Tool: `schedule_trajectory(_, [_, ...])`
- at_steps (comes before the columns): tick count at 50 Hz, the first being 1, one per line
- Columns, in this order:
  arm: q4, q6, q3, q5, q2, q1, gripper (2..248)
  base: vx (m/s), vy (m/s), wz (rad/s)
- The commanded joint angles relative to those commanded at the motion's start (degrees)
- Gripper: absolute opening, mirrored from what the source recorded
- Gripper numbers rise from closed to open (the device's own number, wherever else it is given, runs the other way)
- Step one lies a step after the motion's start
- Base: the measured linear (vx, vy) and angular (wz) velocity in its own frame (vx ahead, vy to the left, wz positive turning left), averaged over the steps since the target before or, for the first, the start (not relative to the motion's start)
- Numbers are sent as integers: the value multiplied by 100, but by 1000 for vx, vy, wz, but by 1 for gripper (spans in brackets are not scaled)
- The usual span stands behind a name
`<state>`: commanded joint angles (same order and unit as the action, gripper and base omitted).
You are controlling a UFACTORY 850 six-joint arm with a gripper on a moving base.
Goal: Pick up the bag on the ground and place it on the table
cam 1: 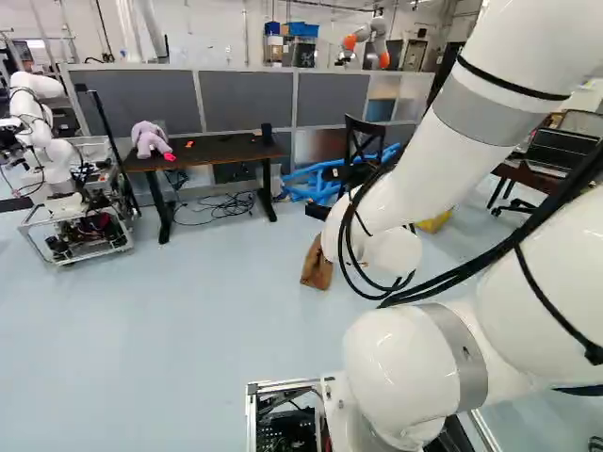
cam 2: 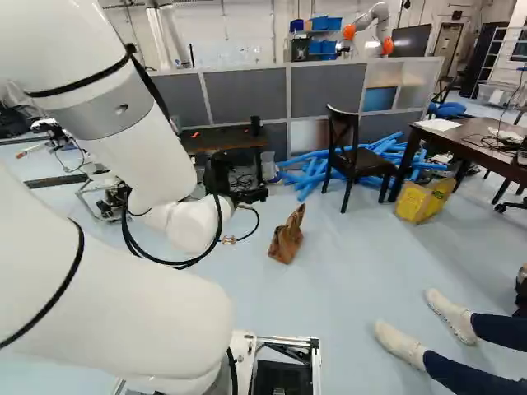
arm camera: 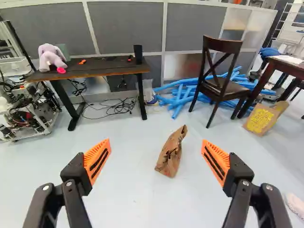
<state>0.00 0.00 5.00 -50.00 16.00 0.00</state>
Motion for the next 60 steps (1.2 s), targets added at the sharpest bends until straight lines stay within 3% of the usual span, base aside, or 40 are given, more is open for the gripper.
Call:
schedule_trajectory(42, [0,0,0,0,0,0,247,206,-150,-2])
schedule_trajectory(60, [0,0,0,0,0,0,247,227,-91,165])
